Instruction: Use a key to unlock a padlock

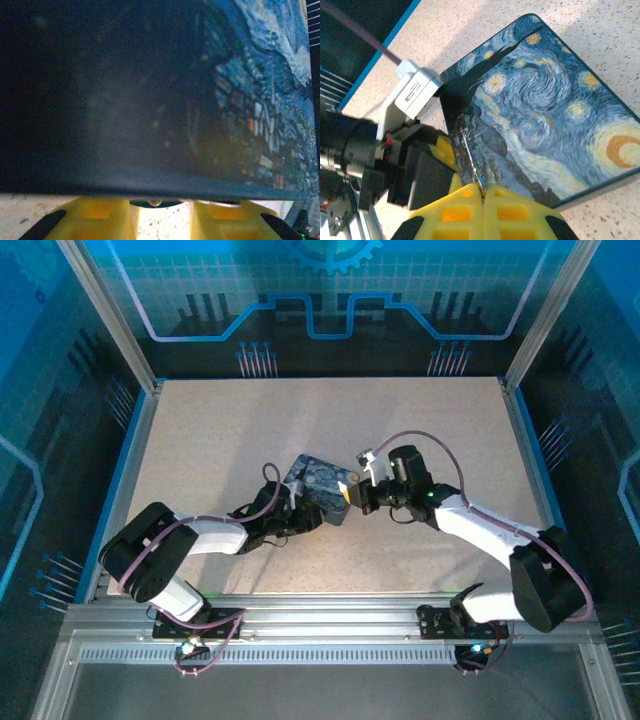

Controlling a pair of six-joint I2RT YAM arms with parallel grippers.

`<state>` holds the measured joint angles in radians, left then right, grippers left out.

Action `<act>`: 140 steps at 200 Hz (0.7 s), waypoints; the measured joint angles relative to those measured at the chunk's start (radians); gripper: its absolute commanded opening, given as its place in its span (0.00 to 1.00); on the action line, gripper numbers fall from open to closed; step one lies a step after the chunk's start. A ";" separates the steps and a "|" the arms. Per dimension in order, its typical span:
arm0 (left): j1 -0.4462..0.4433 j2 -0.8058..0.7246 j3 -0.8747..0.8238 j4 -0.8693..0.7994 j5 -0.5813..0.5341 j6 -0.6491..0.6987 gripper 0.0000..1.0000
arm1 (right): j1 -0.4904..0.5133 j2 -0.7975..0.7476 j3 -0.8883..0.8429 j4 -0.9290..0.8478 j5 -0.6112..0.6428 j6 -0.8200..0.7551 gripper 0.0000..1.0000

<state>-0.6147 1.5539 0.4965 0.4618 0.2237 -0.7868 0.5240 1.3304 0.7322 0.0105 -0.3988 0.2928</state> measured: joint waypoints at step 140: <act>0.000 -0.060 0.002 -0.014 0.030 -0.112 0.25 | 0.228 0.010 -0.134 0.008 0.192 -0.092 0.00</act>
<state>-0.6147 1.4940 0.4980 0.4480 0.2535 -0.8989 0.7521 1.3403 0.5980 0.0181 -0.2073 0.2008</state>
